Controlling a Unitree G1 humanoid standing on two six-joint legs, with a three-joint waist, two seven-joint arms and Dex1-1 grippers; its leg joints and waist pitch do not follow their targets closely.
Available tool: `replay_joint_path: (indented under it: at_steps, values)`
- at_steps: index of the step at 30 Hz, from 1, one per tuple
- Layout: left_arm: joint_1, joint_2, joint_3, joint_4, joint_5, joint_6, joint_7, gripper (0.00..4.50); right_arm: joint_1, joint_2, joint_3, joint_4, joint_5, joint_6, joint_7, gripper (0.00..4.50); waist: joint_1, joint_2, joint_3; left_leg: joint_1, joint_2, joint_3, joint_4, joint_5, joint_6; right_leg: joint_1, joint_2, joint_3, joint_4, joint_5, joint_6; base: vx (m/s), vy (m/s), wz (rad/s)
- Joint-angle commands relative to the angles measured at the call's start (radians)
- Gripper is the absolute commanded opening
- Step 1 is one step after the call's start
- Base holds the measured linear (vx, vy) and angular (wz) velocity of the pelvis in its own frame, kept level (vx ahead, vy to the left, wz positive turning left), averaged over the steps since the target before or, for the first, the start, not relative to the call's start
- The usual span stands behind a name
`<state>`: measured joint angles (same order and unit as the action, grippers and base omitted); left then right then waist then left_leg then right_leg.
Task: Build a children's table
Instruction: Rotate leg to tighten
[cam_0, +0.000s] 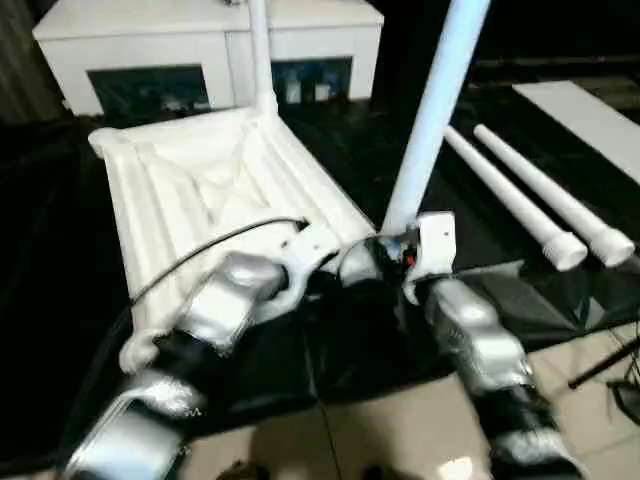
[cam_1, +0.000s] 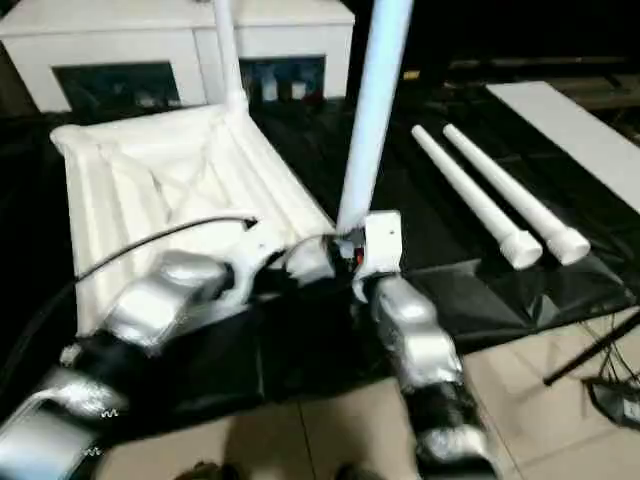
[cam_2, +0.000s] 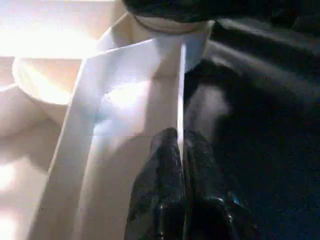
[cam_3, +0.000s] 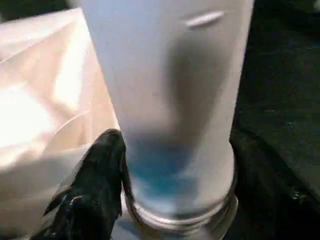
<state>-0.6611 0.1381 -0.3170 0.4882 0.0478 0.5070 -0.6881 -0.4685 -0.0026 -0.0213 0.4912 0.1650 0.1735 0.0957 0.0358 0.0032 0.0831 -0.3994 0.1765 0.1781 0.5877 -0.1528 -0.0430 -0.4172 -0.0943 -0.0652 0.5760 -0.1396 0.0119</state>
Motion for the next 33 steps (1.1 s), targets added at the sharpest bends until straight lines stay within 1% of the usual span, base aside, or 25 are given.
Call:
replay_joint_path:
  at_steps: [1,2,3,4,8,9,11,12,15,17,18,19,20,21,22,23,24,25,26,27,28,29,30,32,33]
  values:
    - [-0.036,-0.046,0.074,0.021,-0.008,-0.014,0.147,0.0,-0.004,0.055,0.005,0.051,0.012,-0.023,-0.047,2.74,-0.004,-0.004,-0.068,0.049,0.034,-0.025,-0.073,-0.499,-0.036,0.018,-0.052,0.022,-0.102,-0.562,-0.128,0.0,0.0,0.0]
    - [-0.036,-0.046,0.074,0.021,-0.008,-0.014,0.147,0.0,-0.004,0.055,0.005,0.051,0.012,-0.023,-0.047,2.74,-0.004,-0.003,-0.067,0.047,0.035,-0.026,-0.075,-0.5,-0.034,0.02,-0.051,0.021,-0.102,-0.562,-0.123,0.0,0.0,0.0]
    - [-0.042,-0.081,0.084,0.045,-0.002,-0.03,0.206,0.0,-0.027,0.085,-0.002,0.094,-0.003,-0.057,-0.101,2.74,-0.005,-0.002,-0.068,0.041,0.035,-0.027,-0.078,-0.497,-0.028,0.024,-0.05,0.02,-0.101,-0.551,-0.115,0.0,0.0,0.0]
    - [-0.044,-0.098,0.081,0.052,0.004,-0.031,0.223,0.0,-0.043,0.102,-0.004,0.123,-0.013,-0.08,-0.117,2.74,-0.007,-0.005,-0.067,0.042,0.034,-0.026,-0.079,-0.503,-0.027,0.021,-0.048,0.019,-0.102,-0.55,-0.11,0.0,0.0,0.0]
    - [-0.041,-0.097,0.066,0.038,0.009,-0.035,0.209,0.0,-0.057,0.109,0.007,0.142,-0.027,-0.125,-0.103,2.74,-0.006,-0.003,-0.07,0.037,0.035,-0.027,-0.082,-0.492,-0.013,0.026,-0.05,0.02,-0.1,-0.531,-0.107,0.0,0.0,0.0]
    - [-0.034,-0.083,0.052,0.031,0.018,-0.04,0.187,0.0,-0.058,0.107,0.007,0.143,-0.03,-0.158,-0.074,2.74,-0.005,-0.003,-0.071,0.035,0.036,-0.026,-0.083,-0.483,-0.012,0.026,-0.05,0.023,-0.097,-0.508,-0.113,0.0,0.0,0.0]
    - [-0.028,-0.068,0.047,0.029,0.023,-0.042,0.172,0.0,-0.054,0.106,-0.006,0.134,-0.018,-0.174,-0.044,2.74,-0.005,-0.004,-0.071,0.033,0.036,-0.025,-0.084,-0.476,-0.006,0.028,-0.051,0.024,-0.095,-0.494,-0.119,0.0,0.0,0.0]
    - [-0.027,-0.066,0.047,0.029,0.024,-0.042,0.172,0.0,-0.054,0.106,-0.008,0.136,-0.015,-0.179,-0.042,3.09,-0.005,-0.003,-0.07,0.033,0.036,-0.024,-0.085,-0.471,-0.002,0.027,-0.05,0.025,-0.094,-0.487,-0.123,0.0,0.0,0.0]
    - [-0.015,-0.035,0.03,0.018,0.036,-0.062,0.138,0.0,-0.038,0.083,-0.002,0.107,-0.016,-0.202,-0.008,3.09,-0.003,-0.005,-0.07,0.032,0.036,-0.022,-0.084,-0.465,0.002,0.027,-0.051,0.026,-0.094,-0.487,-0.127,0.0,0.0,0.0]
    - [0.001,0.002,0.011,-0.001,0.045,-0.077,0.09,0.0,-0.007,0.056,0.003,0.045,-0.002,-0.208,0.052,3.49,-0.002,-0.006,-0.07,0.03,0.037,-0.022,-0.085,-0.455,0.006,0.03,-0.052,0.027,-0.094,-0.488,-0.126,0.0,0.0,0.0]
    - [0.01,0.021,-0.003,-0.012,0.049,-0.099,0.059,0.0,0.01,0.042,0.007,0.013,0.003,-0.209,0.078,3.51,0.003,-0.007,-0.071,0.027,0.039,-0.02,-0.086,-0.43,0.021,0.032,-0.054,0.031,-0.094,-0.474,-0.124,0.0,0.0,0.0]
    - [0.016,0.032,-0.006,-0.019,0.047,-0.101,0.043,0.0,0.021,0.03,0.01,-0.008,0.006,-0.209,0.096,3.55,0.002,-0.006,-0.07,0.026,0.039,-0.02,-0.087,-0.428,0.021,0.03,-0.052,0.031,-0.092,-0.469,-0.127,0.0,0.0,0.0]
    - [0.022,0.043,-0.009,-0.025,0.046,-0.103,0.029,0.0,0.031,0.017,0.014,-0.026,0.01,-0.214,0.122,3.66,-0.002,-0.008,-0.07,0.02,0.038,-0.021,-0.089,-0.421,0.022,0.035,-0.051,0.03,-0.091,-0.466,-0.126,0.0,0.0,0.0]
    - [0.029,0.053,-0.014,-0.034,0.046,-0.108,0.013,0.0,0.042,0.005,0.019,-0.042,0.011,-0.221,0.142,3.81,-0.004,-0.004,-0.07,0.012,0.039,-0.025,-0.092,-0.406,0.02,0.043,-0.053,0.028,-0.085,-0.467,-0.125,0.0,0.0,0.0]
    - [0.041,0.076,-0.031,-0.048,0.043,-0.131,-0.034,0.0,0.058,-0.016,0.024,-0.065,0.012,-0.237,0.176,3.91,-0.003,-0.003,-0.069,0.022,0.041,-0.025,-0.091,-0.423,0.011,0.035,-0.052,0.028,-0.089,-0.479,-0.131,0.0,0.0,0.0]
    - [0.053,0.096,-0.043,-0.064,0.041,-0.132,-0.065,0.0,0.074,-0.034,0.03,-0.088,0.019,-0.245,0.214,3.96,-0.003,-0.003,-0.069,0.022,0.041,-0.025,-0.091,-0.423,0.011,0.035,-0.052,0.028,-0.089,-0.479,-0.131,0.0,0.0,0.0]
    - [0.053,0.096,-0.043,-0.064,0.041,-0.132,-0.065,0.0,0.074,-0.034,0.03,-0.088,0.019,-0.245,0.214,3.98,0.001,-0.001,-0.068,0.034,0.045,-0.02,-0.089,-0.437,0.008,0.024,-0.051,0.035,-0.09,-0.461,-0.148,0.0,0.0,0.0]
    - [0.067,0.126,-0.06,-0.082,0.039,-0.15,-0.109,0.0,0.097,-0.063,0.036,-0.12,0.025,-0.246,0.261,4.17,0.001,-0.001,-0.068,0.034,0.045,-0.021,-0.089,-0.436,0.009,0.025,-0.051,0.035,-0.09,-0.454,-0.154,0.0,0.0,0.0]
    - [0.083,0.168,-0.074,-0.105,0.035,-0.156,-0.16,0.0,0.132,-0.107,0.042,-0.175,0.044,-0.218,0.339,4.31,0.005,0.001,-0.068,0.031,0.047,-0.022,-0.092,-0.432,0.011,0.032,-0.051,0.036,-0.085,-0.434,-0.158,0.0,0.0,0.0]
    - [0.092,0.192,-0.083,-0.118,0.03,-0.169,-0.196,0.0,0.147,-0.13,0.042,-0.203,0.055,-0.19,0.369,4.39,0.007,0.003,-0.067,0.031,0.049,-0.021,-0.093,-0.432,0.012,0.03,-0.049,0.037,-0.083,-0.425,-0.159,0.0,0.0,0.0]
    - [0.1,0.215,-0.087,-0.132,0.025,-0.17,-0.228,0.0,0.163,-0.157,0.046,-0.234,0.068,-0.153,0.402,4.44,0.007,0.0,-0.067,0.033,0.049,-0.02,-0.094,-0.432,0.013,0.029,-0.045,0.039,-0.081,-0.405,-0.166,0.0,0.0,0.0]
    - [0.101,0.22,-0.089,-0.135,0.024,-0.175,-0.235,0.0,0.165,-0.161,0.046,-0.238,0.068,-0.148,0.405,4.44,0.009,0.001,-0.068,0.032,0.048,-0.02,-0.094,-0.422,0.012,0.032,-0.046,0.039,-0.077,-0.391,-0.171,0.0,0.0,0.0]
    - [0.115,0.258,-0.102,-0.16,0.016,-0.211,-0.298,0.0,0.181,-0.198,0.051,-0.273,0.077,-0.1,0.436,4.47,0.006,0.001,-0.068,0.027,0.047,-0.02,-0.095,-0.413,0.01,0.033,-0.046,0.039,-0.073,-0.372,-0.183,0.0,0.0,0.0]
    - [0.132,0.302,-0.112,-0.197,0.0,-0.213,-0.368,0.0,0.199,-0.255,0.072,-0.307,0.09,-0.036,0.507,4.47,0.007,0.001,-0.069,0.028,0.048,-0.019,-0.094,-0.406,0.01,0.035,-0.047,0.041,-0.07,-0.36,-0.186,0.0,0.0,0.0]
    - [0.137,0.318,-0.115,-0.208,-0.001,-0.217,-0.391,0.0,0.208,-0.28,0.084,-0.323,0.1,-0.01,0.546,4.47,0.008,0.001,-0.069,0.029,0.048,-0.017,-0.093,-0.392,0.015,0.036,-0.046,0.042,-0.066,-0.335,-0.196,0.0,0.0,0.0]
